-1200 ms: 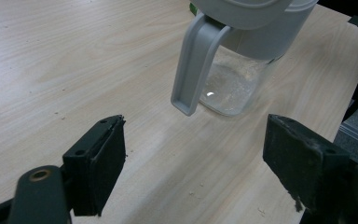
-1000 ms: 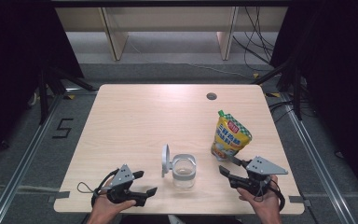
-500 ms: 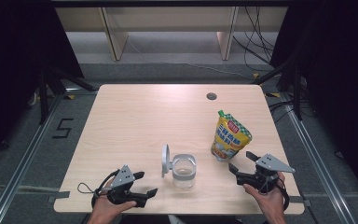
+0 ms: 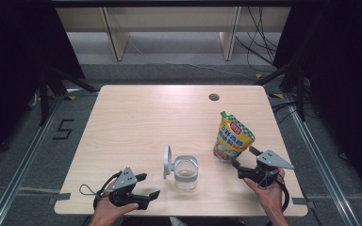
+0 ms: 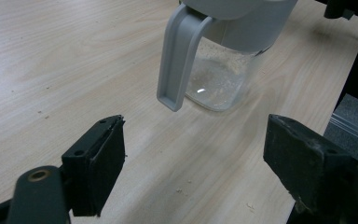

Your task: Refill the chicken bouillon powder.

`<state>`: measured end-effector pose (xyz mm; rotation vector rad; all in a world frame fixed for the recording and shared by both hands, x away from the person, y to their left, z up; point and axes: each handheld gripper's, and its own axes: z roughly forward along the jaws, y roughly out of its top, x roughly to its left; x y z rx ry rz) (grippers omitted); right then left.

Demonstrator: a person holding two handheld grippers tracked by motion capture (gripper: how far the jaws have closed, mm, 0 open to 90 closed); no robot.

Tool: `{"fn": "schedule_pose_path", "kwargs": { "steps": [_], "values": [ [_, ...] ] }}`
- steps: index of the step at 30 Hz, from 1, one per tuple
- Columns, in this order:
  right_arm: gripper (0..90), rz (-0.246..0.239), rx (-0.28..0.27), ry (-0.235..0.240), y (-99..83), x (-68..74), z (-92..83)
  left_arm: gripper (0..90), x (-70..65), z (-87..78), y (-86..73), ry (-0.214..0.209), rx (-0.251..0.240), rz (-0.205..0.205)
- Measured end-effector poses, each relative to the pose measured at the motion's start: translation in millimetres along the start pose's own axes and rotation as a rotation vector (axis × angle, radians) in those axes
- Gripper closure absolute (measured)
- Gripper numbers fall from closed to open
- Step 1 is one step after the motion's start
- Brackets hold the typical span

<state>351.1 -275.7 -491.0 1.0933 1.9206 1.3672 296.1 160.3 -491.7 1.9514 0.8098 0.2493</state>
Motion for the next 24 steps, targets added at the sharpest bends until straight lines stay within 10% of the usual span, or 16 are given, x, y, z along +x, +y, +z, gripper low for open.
{"fn": "schedule_pose_path", "kwargs": {
  "steps": [24],
  "values": [
    [15.7, -0.022, -0.061, -0.004, -5.1, -6.1, 42.9, 19.8, 2.3, -0.4, -0.2, -0.004, -0.003, 0.007]
  ]
}}
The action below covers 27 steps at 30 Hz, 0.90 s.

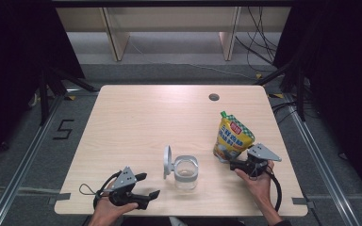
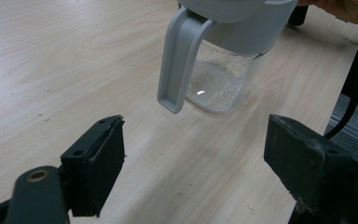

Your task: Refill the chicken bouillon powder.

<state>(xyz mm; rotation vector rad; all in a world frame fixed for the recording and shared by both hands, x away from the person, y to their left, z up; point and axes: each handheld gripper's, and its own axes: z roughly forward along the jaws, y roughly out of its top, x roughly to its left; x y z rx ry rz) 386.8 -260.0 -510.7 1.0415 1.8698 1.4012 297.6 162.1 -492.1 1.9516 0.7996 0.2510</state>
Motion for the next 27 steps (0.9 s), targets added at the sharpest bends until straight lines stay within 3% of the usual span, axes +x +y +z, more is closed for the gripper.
{"fn": "schedule_pose_path", "kwargs": {
  "steps": [1, 2, 3, 5, 6, 8, 10, 11, 14, 15, 16, 17, 18, 19, 20, 21, 22, 24, 26, 27],
  "values": [
    [15.7, -0.018, -0.003, 0.006, -0.3, -2.4, 1.5, 19.8, -0.8, 0.6, -0.1, 0.0, -0.011, -0.013],
    [15.7, 0.0, 0.0, 0.0, -0.1, -0.4, 1.7, 19.8, -0.8, 0.6, -0.1, 0.0, -0.011, -0.013],
    [15.7, -0.026, -0.012, 0.001, 0.1, -2.1, 3.5, 19.8, -0.2, 0.0, 0.1, -0.001, -0.007, -0.006],
    [15.7, -0.015, -0.018, 0.001, 1.0, 0.2, 4.8, 19.8, -0.8, 0.5, -0.2, 0.0, -0.012, -0.016],
    [15.8, -0.046, -0.022, 0.005, 1.9, -2.2, 6.4, 19.8, 0.1, -0.2, -0.2, 0.001, -0.002, -0.006],
    [15.8, -0.026, -0.035, 0.02, 2.0, 0.0, 7.9, 19.8, -0.8, 0.5, -0.3, 0.0, -0.013, -0.018],
    [15.9, -0.022, -0.074, -0.005, 1.5, -0.5, 11.5, 19.8, -0.1, -0.7, -0.1, 0.0, -0.007, -0.01],
    [15.9, -0.013, -0.046, -0.001, 1.6, 0.7, 10.0, 19.8, 0.4, -0.9, 0.0, -0.002, -0.007, -0.003],
    [16.0, -0.011, -0.056, 0.014, 1.9, -0.2, 11.1, 19.8, 2.3, -2.2, 0.5, 0.003, 0.004, 0.022],
    [16.1, -0.03, -0.065, 0.022, 2.2, -0.8, 12.8, 19.8, 0.7, -0.9, 0.4, -0.004, -0.016, 0.002],
    [16.2, -0.003, -0.072, -0.002, 1.4, 1.5, 13.1, 19.8, 0.7, -0.9, 0.3, -0.002, -0.014, 0.001],
    [16.3, 0.016, -0.065, 0.008, 1.7, 2.7, 13.1, 19.8, 0.6, -1.1, 0.3, -0.003, -0.014, 0.002],
    [16.5, -0.004, -0.084, 0.012, 1.2, 1.1, 15.2, 19.8, 2.8, -2.5, 0.5, 0.002, 0.008, 0.027],
    [16.8, -0.032, -0.075, 0.009, 1.9, -1.2, 15.2, 19.8, 1.9, -2.6, 0.3, 0.004, 0.004, 0.016],
    [17.4, -0.017, -0.058, 0.022, 2.1, -0.4, 15.4, 19.8, 1.2, -1.8, 0.1, -0.018, -0.013, -0.002],
    [18.1, -0.012, -0.08, -0.006, 0.7, 0.8, 17.0, 19.8, 1.2, -1.8, 0.1, -0.018, -0.013, -0.002],
    [18.5, 0.009, -0.07, 0.013, 0.3, 2.3, 17.2, 19.8, 1.8, -1.7, 0.4, -0.026, -0.017, 0.003],
    [19.0, -0.017, -0.07, 0.008, 0.3, -0.5, 19.1, 19.8, 0.2, -1.4, 0.1, -0.024, -0.016, -0.019],
    [19.4, 0.023, -0.062, 0.005, 0.0, 2.5, 19.0, 19.8, 1.7, -1.7, 0.3, -0.026, -0.019, 0.004],
    [19.6, 0.009, -0.07, 0.007, 0.3, 0.6, 19.9, 19.8, 1.8, -1.8, 0.4, -0.026, -0.019, 0.005]
  ]
}}
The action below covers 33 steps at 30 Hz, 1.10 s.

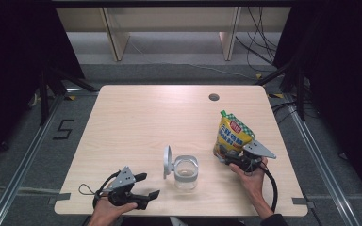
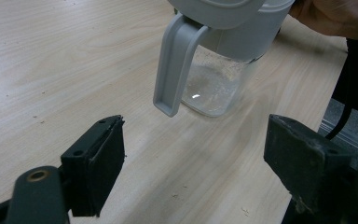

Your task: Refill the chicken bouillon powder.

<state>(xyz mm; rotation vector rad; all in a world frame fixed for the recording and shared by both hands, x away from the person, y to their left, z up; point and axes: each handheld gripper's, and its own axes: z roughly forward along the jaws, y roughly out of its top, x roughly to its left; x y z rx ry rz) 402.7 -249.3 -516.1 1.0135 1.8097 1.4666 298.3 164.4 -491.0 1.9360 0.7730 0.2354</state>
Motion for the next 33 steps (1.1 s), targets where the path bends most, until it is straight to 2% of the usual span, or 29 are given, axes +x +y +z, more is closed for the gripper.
{"fn": "schedule_pose_path", "kwargs": {
  "steps": [1, 2, 3, 4, 5, 7, 8, 9, 10, 11, 12, 13, 14, 15, 16, 18, 19, 20, 22, 23, 24, 25, 26, 27, 29, 30, 31, 32, 33],
  "values": [
    [19.8, 0.005, -0.009, -0.006, -0.2, 0.5, 0.8, 19.8, -0.9, 0.7, 0.0, -0.002, -0.011, -0.012],
    [19.9, -0.004, -0.003, 0.014, 0.5, -0.2, 1.7, 19.8, -0.4, 0.3, 0.1, -0.002, -0.006, -0.005],
    [20.1, -0.025, 0.0, 0.0, 0.8, -1.1, 1.8, 19.8, -0.7, 0.6, 0.0, -0.002, -0.009, -0.009],
    [20.2, -0.017, -0.012, 0.025, 0.3, -1.5, 3.5, 19.8, -0.9, 0.7, 0.0, -0.003, -0.009, -0.01],
    [20.4, 0.009, -0.017, -0.011, 0.0, 0.5, 3.6, 19.8, -0.9, 0.7, 0.0, -0.002, -0.009, -0.009],
    [21.2, 0.007, -0.019, -0.015, 0.3, 0.2, 4.1, 19.8, -0.1, -0.1, 0.1, -0.002, 0.0, 0.002],
    [21.8, 0.005, -0.023, -0.015, 0.4, 0.0, 4.7, 19.8, -0.9, 0.7, 0.0, -0.002, -0.01, -0.009],
    [22.1, 0.024, -0.031, -0.015, 0.2, 1.4, 5.3, 19.8, -0.9, 0.7, 0.0, -0.002, -0.01, -0.009],
    [22.3, 0.002, -0.024, -0.017, 0.7, -0.9, 5.1, 19.8, 0.2, -0.3, 0.1, 0.0, 0.004, 0.004],
    [22.3, 0.007, -0.032, -0.018, 0.5, -0.7, 5.6, 19.8, 0.2, -0.3, 0.1, 0.0, 0.004, 0.004],
    [23.5, 0.026, -0.038, -0.023, 0.2, 0.9, 5.8, 19.8, -0.3, 0.1, 0.0, 0.0, -0.003, -0.002],
    [24.9, 0.004, -0.039, -0.018, 0.5, -0.9, 6.2, 19.8, -0.7, 0.6, 0.1, -0.002, -0.009, -0.009],
    [27.0, 0.008, -0.048, 0.007, 0.3, -1.2, 7.5, 19.8, -0.6, 0.4, 0.3, -0.002, -0.007, -0.009],
    [29.8, 0.003, -0.023, -0.007, 1.2, -1.1, 5.7, 19.8, -0.6, 0.4, 0.3, -0.002, -0.007, -0.009],
    [31.8, 0.012, -0.042, -0.01, 1.2, -0.5, 6.8, 19.8, 0.2, -0.4, 0.5, -0.002, -0.001, 0.002],
    [36.8, 0.024, -0.02, -0.019, 3.0, 3.2, 5.1, 19.8, 0.1, -0.5, 0.5, -0.002, -0.001, 0.001],
    [37.6, -0.012, -0.026, 0.002, 4.6, 1.5, 5.9, 19.8, 0.0, -0.6, 0.6, -0.002, -0.001, 0.001],
    [38.0, 0.0, -0.006, -0.008, 5.6, 5.3, 3.9, 19.8, -0.1, -1.0, 0.8, 0.0, 0.0, 0.002],
    [38.4, -0.012, -0.013, -0.001, 6.1, 6.0, 4.1, 19.8, 0.1, -1.2, 0.7, -0.002, 0.0, 0.005],
    [39.2, -0.035, -0.018, 0.0, 7.5, 5.4, 4.8, 19.8, 0.3, -1.4, 0.6, -0.001, -0.001, 0.004],
    [39.4, -0.056, -0.009, -0.023, 10.3, 8.9, 3.6, 19.8, 0.4, -1.7, 0.6, 0.002, -0.004, -0.003],
    [39.4, -0.089, 0.011, -0.017, 12.2, 9.1, 1.8, 19.8, 0.4, -1.7, 0.6, 0.002, -0.004, -0.003],
    [39.5, -0.113, 0.021, -0.017, 13.6, 9.8, 0.1, 19.8, -0.1, -1.5, -0.1, 0.002, -0.009, -0.025],
    [39.5, -0.148, 0.016, -0.005, 15.3, 9.1, -0.4, 19.8, 0.2, -1.6, 0.0, 0.005, -0.01, -0.023],
    [39.5, -0.181, 0.029, -0.003, 17.9, 10.0, -4.5, 19.8, 0.7, -1.6, 0.1, 0.007, -0.002, -0.02],
    [39.5, -0.183, 0.02, -0.002, 19.6, 11.2, -6.8, 19.8, 0.3, -1.4, 0.0, 0.006, -0.004, -0.022],
    [39.5, -0.168, 0.033, 0.003, 21.2, 14.1, -10.2, 19.8, -0.4, -1.5, 0.0, 0.013, -0.001, -0.026],
    [39.5, -0.221, 0.037, 0.0, 23.9, 13.0, -12.7, 19.8, 0.8, -1.7, -0.1, 0.016, 0.006, -0.016],
    [39.5, -0.247, 0.035, 0.005, 26.2, 15.1, -15.4, 19.8, 0.8, -1.6, -0.1, 0.014, 0.004, -0.015]
  ]
}}
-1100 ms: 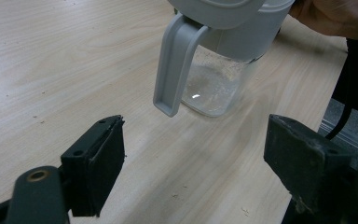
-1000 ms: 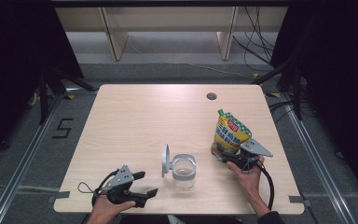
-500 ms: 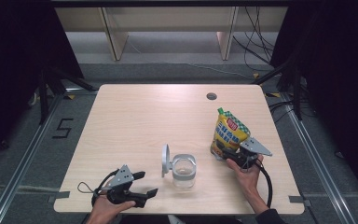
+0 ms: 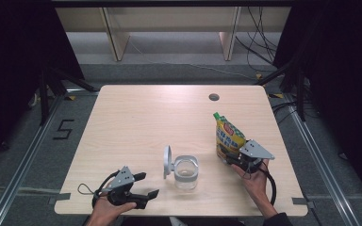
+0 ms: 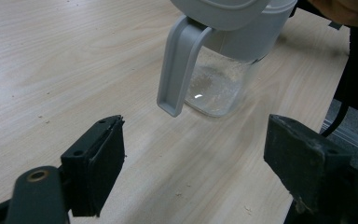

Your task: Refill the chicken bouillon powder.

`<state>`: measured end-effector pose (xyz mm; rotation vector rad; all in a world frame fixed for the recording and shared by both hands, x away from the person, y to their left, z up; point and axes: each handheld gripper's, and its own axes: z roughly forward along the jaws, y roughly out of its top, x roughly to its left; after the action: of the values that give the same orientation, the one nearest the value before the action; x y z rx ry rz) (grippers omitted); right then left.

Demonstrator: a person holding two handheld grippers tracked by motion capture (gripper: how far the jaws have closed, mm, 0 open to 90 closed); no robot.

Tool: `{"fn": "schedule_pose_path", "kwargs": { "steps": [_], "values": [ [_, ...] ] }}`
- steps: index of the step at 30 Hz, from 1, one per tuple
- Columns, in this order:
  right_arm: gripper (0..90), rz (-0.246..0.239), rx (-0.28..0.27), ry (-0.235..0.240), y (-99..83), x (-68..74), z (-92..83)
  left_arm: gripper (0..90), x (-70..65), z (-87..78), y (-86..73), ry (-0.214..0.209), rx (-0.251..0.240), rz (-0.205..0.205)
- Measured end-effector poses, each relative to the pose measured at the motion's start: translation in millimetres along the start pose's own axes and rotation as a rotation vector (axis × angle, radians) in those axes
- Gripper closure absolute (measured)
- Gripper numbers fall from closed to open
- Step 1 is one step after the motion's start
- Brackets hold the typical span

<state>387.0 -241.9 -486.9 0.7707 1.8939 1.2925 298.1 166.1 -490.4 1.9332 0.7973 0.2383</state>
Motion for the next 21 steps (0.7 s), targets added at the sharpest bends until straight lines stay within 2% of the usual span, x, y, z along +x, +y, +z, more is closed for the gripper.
{"fn": "schedule_pose_path", "kwargs": {
  "steps": [1, 3, 4, 6, 7, 10, 13, 14, 15, 16, 17, 20, 21],
  "values": [
    [39.5, -0.053, -0.005, -0.002, 3.3, 0.0, -2.8, 19.8, -0.2, -0.1, 0.0, 0.002, 0.0, -0.002],
    [39.6, -0.089, -0.009, -0.004, 8.1, 4.4, -8.5, 19.8, 0.2, -0.4, -0.1, 0.005, -0.001, -0.001],
    [39.6, -0.114, 0.008, 0.012, 10.6, 5.7, -12.0, 19.8, 0.3, -0.4, -0.2, 0.002, -0.004, -0.002],
    [39.6, -0.122, 0.011, 0.016, 12.5, 7.6, -15.1, 19.8, 0.8, -0.1, -0.4, -0.001, -0.01, 0.0],
    [39.6, -0.16, 0.014, 0.018, 15.7, 10.6, -20.5, 19.8, 0.6, 0.0, -0.7, -0.003, -0.009, -0.005],
    [39.6, -0.185, 0.011, 0.022, 17.8, 12.9, -25.5, 19.8, 0.5, 0.1, -0.7, -0.002, -0.007, -0.005],
    [39.6, -0.259, 0.028, 0.039, 22.3, 16.9, -37.0, 19.8, 1.1, 0.5, -0.9, 0.002, -0.009, -0.005],
    [39.6, -0.269, 0.029, 0.034, 23.4, 17.9, -40.0, 19.8, 0.5, 1.1, -1.1, 0.001, -0.015, -0.015],
    [39.7, -0.289, 0.033, 0.044, 24.5, 18.6, -42.0, 19.8, 0.8, 1.1, -1.1, 0.003, -0.013, -0.012],
    [39.6, -0.282, 0.039, 0.041, 25.1, 20.4, -45.2, 19.8, 0.8, 1.1, -1.1, 0.003, -0.013, -0.012],
    [39.6, -0.297, 0.043, 0.049, 26.0, 21.0, -47.3, 19.8, 2.1, 0.0, -0.8, 0.01, 0.003, 0.005],
    [39.7, -0.385, 0.069, 0.053, 28.4, 25.1, -52.9, 19.8, 0.4, 1.1, -1.1, 0.004, -0.016, -0.019],
    [39.6, -0.394, 0.075, 0.054, 28.5, 26.4, -55.1, 19.8, 1.4, 0.4, -1.1, 0.006, -0.006, -0.009]
  ]
}}
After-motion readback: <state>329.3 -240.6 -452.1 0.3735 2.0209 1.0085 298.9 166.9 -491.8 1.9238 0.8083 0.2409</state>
